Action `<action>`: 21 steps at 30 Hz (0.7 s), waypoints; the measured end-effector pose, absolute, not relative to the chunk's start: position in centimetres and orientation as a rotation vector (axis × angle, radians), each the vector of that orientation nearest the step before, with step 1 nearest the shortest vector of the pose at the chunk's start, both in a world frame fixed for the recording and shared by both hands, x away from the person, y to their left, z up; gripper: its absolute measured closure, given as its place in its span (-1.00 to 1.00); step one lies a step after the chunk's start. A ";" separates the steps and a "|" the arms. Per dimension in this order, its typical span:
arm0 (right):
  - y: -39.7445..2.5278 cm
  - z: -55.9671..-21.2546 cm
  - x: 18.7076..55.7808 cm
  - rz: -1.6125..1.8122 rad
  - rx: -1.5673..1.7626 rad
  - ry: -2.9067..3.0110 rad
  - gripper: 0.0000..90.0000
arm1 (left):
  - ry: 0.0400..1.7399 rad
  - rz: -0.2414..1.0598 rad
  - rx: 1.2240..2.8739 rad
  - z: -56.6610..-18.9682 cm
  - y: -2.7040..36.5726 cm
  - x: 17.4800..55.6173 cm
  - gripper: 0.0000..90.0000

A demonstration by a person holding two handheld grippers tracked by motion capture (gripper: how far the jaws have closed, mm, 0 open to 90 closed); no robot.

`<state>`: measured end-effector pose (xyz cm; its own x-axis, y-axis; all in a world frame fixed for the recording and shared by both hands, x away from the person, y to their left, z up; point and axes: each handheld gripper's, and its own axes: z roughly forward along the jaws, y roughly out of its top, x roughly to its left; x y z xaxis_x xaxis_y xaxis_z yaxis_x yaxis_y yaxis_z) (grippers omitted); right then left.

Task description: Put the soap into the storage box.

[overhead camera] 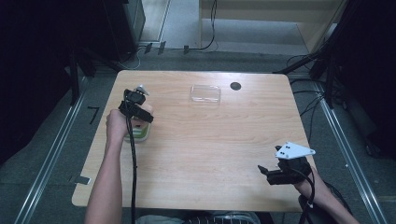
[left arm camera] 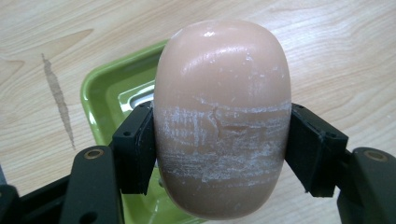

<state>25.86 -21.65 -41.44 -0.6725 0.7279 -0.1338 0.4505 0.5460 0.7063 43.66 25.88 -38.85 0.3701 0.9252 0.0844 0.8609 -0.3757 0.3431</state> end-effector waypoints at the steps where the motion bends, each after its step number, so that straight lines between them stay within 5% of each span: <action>1: -21.7 -41.4 25.9 0.912 0.959 2.371 -0.70 | 1.594 0.389 2.390 -38.9 26.0 43.7 -0.24; 21: -21.7 -41.4 25.9 0.915 0.960 2.369 -0.70 | 1.676 0.439 2.292 -39.9 27.2 44.1 -0.25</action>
